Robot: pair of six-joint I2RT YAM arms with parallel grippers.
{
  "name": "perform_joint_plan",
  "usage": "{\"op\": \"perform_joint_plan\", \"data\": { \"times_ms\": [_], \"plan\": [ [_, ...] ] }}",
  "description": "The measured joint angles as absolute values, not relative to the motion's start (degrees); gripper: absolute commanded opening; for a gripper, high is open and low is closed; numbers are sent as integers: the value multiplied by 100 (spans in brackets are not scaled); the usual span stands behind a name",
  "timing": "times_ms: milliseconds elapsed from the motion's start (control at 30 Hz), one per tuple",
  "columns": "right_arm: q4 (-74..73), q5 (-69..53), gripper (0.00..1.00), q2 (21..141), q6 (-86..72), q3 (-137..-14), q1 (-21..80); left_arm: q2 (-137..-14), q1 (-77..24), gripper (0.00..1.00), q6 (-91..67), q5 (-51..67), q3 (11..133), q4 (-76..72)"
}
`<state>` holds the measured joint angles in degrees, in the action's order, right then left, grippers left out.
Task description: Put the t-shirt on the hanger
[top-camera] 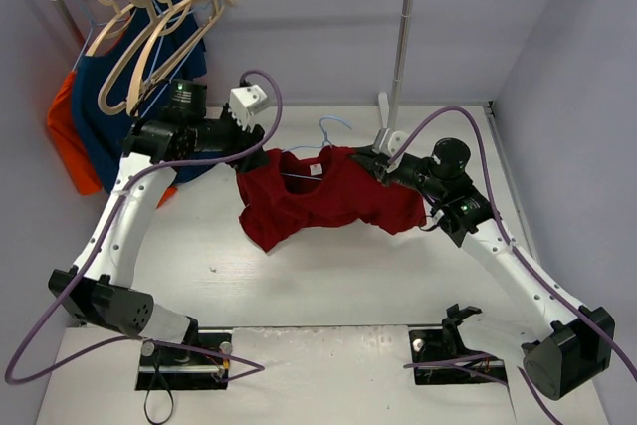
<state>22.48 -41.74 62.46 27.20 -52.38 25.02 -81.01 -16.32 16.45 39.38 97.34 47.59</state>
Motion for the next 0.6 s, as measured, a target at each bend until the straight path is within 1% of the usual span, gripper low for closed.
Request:
{"op": "perform_joint_plan", "data": {
  "times_ms": [133, 333, 467, 533, 600],
  "plan": [
    [2235, -4281, 0, 6246, 2716, -5275, 2471, -8221, -1632, 52, 2296, 4097, 9627, 5133],
    [2202, -4421, 0, 6272, 2698, -5295, 2471, -7924, -1627, 52, 2847, 4193, 9194, 5092],
    [2176, -4525, 0, 6274, 2696, -5319, 2467, -7896, -1603, 52, 3004, 4193, 8890, 4790],
    [2143, -4563, 0, 6272, 2696, -5360, 2467, -7896, -1575, 47, 3033, 4204, 8698, 4611],
    [2139, -4595, 0, 6274, 2696, -5391, 2467, -7902, -1562, 39, 3072, 4257, 8560, 4486]
  ]
}}
